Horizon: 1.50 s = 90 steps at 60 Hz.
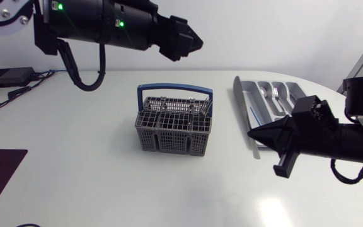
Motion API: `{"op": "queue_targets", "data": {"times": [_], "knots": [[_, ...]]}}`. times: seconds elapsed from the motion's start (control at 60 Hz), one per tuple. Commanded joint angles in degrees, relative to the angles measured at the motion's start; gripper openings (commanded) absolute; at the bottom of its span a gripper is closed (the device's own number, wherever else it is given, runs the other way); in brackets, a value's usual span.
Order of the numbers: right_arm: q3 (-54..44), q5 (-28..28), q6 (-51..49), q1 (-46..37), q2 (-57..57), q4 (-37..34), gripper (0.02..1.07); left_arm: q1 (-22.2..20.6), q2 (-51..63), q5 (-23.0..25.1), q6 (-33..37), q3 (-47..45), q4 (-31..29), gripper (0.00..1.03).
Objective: Unload the cutlery basket into the drawer organizer.
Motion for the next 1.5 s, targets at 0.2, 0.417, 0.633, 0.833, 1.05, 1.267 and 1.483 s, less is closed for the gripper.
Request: {"op": "queue_targets", "data": {"times": [0.2,0.417,0.633,0.833,1.05,1.267,1.483], "knots": [[12.5,-5.5,-8.2,-25.5,20.3,2.3,0.08,-3.9,4.4,-8.5,5.7,-4.9,0.9,0.82],[27.8,-2.4,-5.9,-31.4,37.1,2.9,0.08,-4.8,9.2,-10.0,8.0,-4.7,1.1,0.82],[45.0,4.9,-2.7,-32.5,52.7,0.3,0.08,-5.6,11.4,-11.4,9.6,-4.9,1.1,0.82],[62.3,10.5,0.7,-32.4,65.2,-7.7,0.08,-5.5,11.9,-11.6,10.8,-5.6,1.1,0.82],[73.8,15.3,6.1,-30.4,74.2,-14.0,0.08,-5.7,11.7,-11.8,11.6,-6.3,1.1,0.82],[81.8,20.4,9.9,-28.9,81.8,-18.0,0.08,-5.9,11.1,-12.1,12.4,-7.9,1.5,0.82],[85.3,23.6,11.4,-28.9,85.7,-20.0,0.08,-6.3,10.2,-12.1,12.4,-8.6,1.5,0.82]]}}
